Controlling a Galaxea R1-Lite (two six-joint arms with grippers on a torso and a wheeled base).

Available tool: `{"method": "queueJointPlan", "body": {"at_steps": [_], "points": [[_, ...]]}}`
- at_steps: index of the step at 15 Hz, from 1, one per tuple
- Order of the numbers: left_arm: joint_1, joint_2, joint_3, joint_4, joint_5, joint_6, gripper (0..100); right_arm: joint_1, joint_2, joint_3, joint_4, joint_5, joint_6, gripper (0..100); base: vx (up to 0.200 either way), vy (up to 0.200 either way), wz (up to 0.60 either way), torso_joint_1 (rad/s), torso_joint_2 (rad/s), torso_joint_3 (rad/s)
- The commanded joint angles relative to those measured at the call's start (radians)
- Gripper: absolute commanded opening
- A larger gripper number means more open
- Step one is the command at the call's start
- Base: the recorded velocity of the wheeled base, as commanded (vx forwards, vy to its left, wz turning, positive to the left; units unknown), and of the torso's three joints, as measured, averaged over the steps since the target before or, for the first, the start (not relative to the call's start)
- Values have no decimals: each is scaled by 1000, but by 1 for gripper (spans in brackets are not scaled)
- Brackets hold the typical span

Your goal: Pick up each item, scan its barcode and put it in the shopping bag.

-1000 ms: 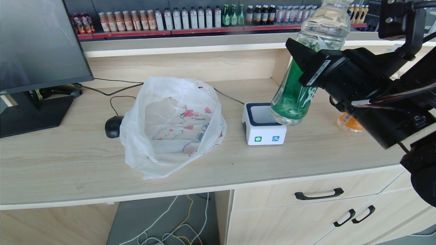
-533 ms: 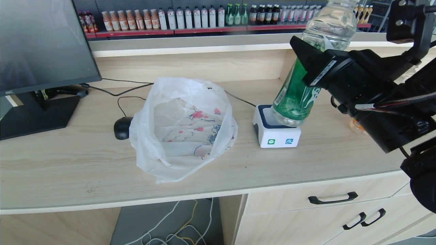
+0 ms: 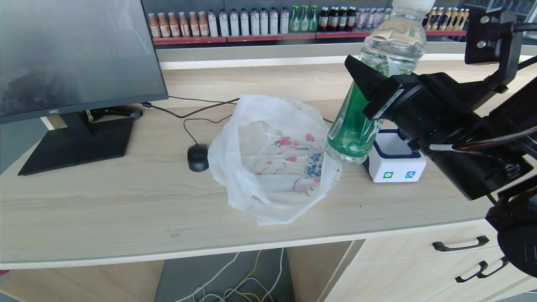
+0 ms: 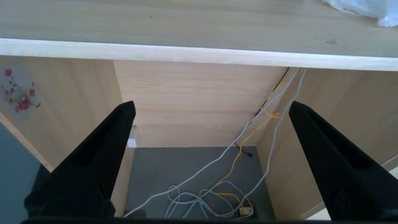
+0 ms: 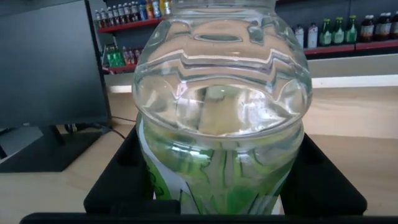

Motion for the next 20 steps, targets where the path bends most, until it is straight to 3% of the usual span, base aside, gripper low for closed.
{"method": "queueJointPlan", "body": {"at_steps": [1,12,20], "points": [[0,0,0,0,0,2,100,4,7,4,-3,0,0,0,0,200,0,7,2,2],[0,0,0,-2,0,6,100,39,-6,42,-7,-5,-61,0,0,0,0,0,0,0],[0,0,0,-2,0,6,100,-4,185,-157,25,-2,-80,0,0,0,0,0,0,0]]}}
